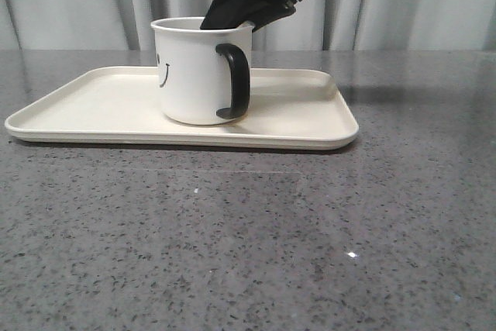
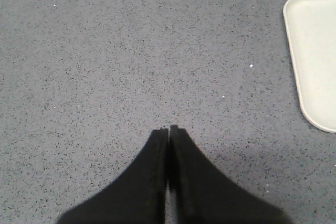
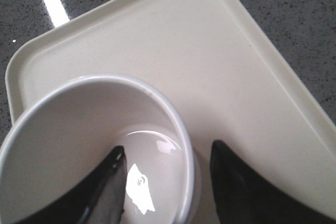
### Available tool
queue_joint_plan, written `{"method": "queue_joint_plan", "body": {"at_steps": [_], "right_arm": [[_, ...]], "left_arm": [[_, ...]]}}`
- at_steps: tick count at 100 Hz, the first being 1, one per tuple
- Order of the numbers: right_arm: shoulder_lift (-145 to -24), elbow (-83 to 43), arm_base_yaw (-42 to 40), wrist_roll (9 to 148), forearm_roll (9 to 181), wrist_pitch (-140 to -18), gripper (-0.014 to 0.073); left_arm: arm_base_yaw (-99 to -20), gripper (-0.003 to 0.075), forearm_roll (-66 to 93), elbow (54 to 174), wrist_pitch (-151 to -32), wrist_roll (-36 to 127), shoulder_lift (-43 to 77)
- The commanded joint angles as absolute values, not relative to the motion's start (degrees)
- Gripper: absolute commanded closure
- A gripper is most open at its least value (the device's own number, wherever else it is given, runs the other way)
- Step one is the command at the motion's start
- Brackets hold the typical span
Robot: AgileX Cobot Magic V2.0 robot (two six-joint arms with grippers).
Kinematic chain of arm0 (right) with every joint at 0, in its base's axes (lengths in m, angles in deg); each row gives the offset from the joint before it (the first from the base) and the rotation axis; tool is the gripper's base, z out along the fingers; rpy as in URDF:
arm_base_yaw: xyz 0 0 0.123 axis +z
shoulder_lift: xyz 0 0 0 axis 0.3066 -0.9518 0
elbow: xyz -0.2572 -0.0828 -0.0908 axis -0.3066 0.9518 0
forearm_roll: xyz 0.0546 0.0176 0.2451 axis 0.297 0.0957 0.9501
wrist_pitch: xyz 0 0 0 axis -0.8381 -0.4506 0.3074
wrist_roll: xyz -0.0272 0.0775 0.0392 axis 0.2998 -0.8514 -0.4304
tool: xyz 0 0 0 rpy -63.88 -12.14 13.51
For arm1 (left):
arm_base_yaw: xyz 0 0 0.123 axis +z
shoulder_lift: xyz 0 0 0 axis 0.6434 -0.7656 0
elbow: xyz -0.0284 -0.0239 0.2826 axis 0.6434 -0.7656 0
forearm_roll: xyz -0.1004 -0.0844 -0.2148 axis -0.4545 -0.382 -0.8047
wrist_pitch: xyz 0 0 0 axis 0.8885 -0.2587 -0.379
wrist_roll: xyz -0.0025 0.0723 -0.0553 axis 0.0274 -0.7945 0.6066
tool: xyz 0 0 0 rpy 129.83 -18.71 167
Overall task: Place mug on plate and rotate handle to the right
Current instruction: 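Lift the mug off the tray with the right gripper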
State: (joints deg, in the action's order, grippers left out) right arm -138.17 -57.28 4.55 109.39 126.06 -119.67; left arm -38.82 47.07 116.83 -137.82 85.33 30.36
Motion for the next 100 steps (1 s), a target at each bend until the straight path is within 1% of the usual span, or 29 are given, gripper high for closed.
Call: {"method": "queue_joint_plan", "body": {"at_steps": [1, 42, 47, 52, 64, 78, 83, 100], "right_arm": [[-135.14, -59.25, 4.37, 109.12, 129.04, -118.39, 0.0209], [-135.81, -59.25, 4.37, 108.88, 129.57, -118.42, 0.0225], [-135.81, -59.25, 4.37, 108.88, 129.57, -118.48, 0.0261], [-135.81, -59.25, 4.37, 108.88, 129.57, -118.49, 0.0316], [-135.81, -59.25, 4.37, 108.88, 129.57, -118.63, 0.0484], [-135.81, -59.25, 4.37, 108.88, 129.57, -118.48, 0.0643], [-135.81, -59.25, 4.37, 108.88, 129.57, -118.48, 0.0668], [-135.73, -59.43, 4.37, 108.88, 129.62, -118.67, 0.0656]], "left_arm": [[-38.74, 0.074, 46.95, 118.29, -134.26, 85.78, 30.47], [-38.74, 0.074, 46.48, 118.29, -134.26, 85.78, 30.47], [-38.74, 0.074, 46.48, 118.29, -134.26, 85.78, 30.47], [-38.74, 0.074, 46.48, 118.29, -134.26, 85.78, 30.47], [-38.74, 0.074, 46.48, 118.29, -134.26, 85.78, 30.47], [-38.74, 0.074, 46.48, 118.29, -134.15, 85.78, 30.47], [-38.74, 0.074, 46.48, 118.29, -134.15, 85.78, 30.47], [-38.74, 0.074, 46.48, 118.29, -134.05, 85.78, 30.47]]}}
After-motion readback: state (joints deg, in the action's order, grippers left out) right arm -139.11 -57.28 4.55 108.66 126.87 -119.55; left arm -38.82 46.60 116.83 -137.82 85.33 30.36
